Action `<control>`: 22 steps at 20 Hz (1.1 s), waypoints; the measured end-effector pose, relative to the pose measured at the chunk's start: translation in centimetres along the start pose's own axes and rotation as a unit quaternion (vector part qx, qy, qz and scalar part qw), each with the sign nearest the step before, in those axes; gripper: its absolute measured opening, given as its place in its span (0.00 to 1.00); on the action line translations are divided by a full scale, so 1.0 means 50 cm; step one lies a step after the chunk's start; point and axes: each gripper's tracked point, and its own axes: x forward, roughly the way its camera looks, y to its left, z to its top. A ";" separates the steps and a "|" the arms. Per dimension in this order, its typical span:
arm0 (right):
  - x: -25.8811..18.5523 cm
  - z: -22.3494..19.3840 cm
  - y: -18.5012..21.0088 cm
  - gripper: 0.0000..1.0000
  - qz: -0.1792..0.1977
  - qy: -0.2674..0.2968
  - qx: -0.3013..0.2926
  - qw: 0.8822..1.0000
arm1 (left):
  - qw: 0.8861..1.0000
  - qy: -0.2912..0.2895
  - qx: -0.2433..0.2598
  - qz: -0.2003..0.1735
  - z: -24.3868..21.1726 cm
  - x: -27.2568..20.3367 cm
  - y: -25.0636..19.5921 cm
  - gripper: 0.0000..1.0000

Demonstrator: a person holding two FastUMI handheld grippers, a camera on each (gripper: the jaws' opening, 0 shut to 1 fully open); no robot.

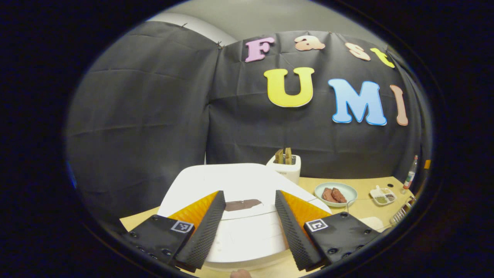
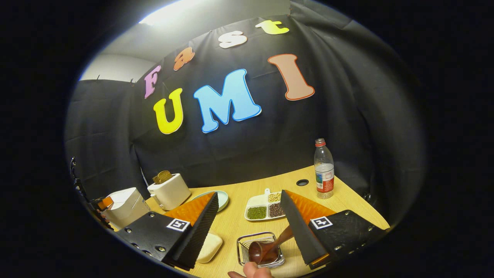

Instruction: Close the left gripper, press the button to open the rice cooker; take a wooden spoon from the chopstick holder with the right hand, scoop a spoonful of rice and pour it into the rice cooker, then put the wooden spoon back into the chopstick holder.

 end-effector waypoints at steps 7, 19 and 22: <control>0.002 0.064 0.004 0.97 -0.012 -0.026 -0.036 0.999 | 0.998 -0.057 -0.003 -0.034 0.126 -0.014 -0.036 0.95; 0.053 0.294 0.146 0.96 -0.002 -0.037 -0.093 0.995 | 0.973 -0.113 0.035 -0.196 0.494 -0.053 -0.349 0.93; 0.064 0.336 0.155 0.97 0.000 -0.038 -0.106 0.994 | 0.972 -0.134 0.038 -0.190 0.577 -0.047 -0.368 0.94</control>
